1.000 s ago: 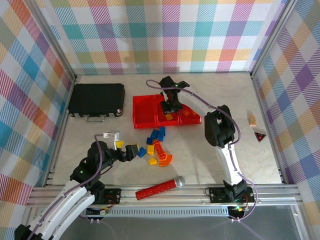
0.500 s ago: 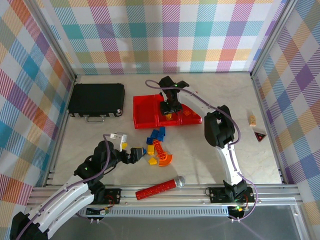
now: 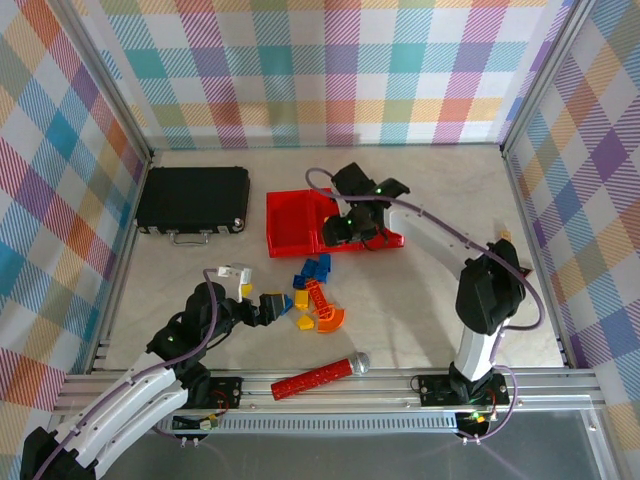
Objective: Sort the legos into containers by color
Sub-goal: Pick up the lego from the center of the table.
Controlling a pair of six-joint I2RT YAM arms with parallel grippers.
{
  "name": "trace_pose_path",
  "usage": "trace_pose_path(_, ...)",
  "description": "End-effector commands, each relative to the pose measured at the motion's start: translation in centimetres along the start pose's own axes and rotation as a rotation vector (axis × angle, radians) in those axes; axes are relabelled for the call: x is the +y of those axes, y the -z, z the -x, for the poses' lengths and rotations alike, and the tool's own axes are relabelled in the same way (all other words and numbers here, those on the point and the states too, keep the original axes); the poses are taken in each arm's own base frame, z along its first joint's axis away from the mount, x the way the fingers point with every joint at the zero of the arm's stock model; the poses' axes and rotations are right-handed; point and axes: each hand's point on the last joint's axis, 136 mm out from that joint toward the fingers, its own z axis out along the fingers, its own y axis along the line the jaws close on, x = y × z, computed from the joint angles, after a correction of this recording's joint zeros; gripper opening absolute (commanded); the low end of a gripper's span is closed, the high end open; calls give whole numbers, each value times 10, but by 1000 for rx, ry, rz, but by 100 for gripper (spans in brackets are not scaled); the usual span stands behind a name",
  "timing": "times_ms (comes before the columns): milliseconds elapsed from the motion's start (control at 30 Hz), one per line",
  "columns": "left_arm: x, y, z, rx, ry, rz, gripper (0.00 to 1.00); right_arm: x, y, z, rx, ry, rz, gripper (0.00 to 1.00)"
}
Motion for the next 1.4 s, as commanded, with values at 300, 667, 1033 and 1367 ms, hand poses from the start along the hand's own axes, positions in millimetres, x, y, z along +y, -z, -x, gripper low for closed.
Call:
trace_pose_path(300, -6, 13, 18, -88, -19, -9, 100, 40, -30, -79, 112, -8, 10, 66)
trace_pose_path(667, -4, 21, 21, -123, -12, -5, 100, 54, -61, -104, 178, 39, -59, 66)
trace_pose_path(1033, -4, 22, 21, -128, -12, -6, 100, 51, -86, -115, 219, 52, -104, 67)
trace_pose_path(1367, -4, 22, 21, -128, -11, -4, 100, 50, -100, -116, 244, 56, -145, 69)
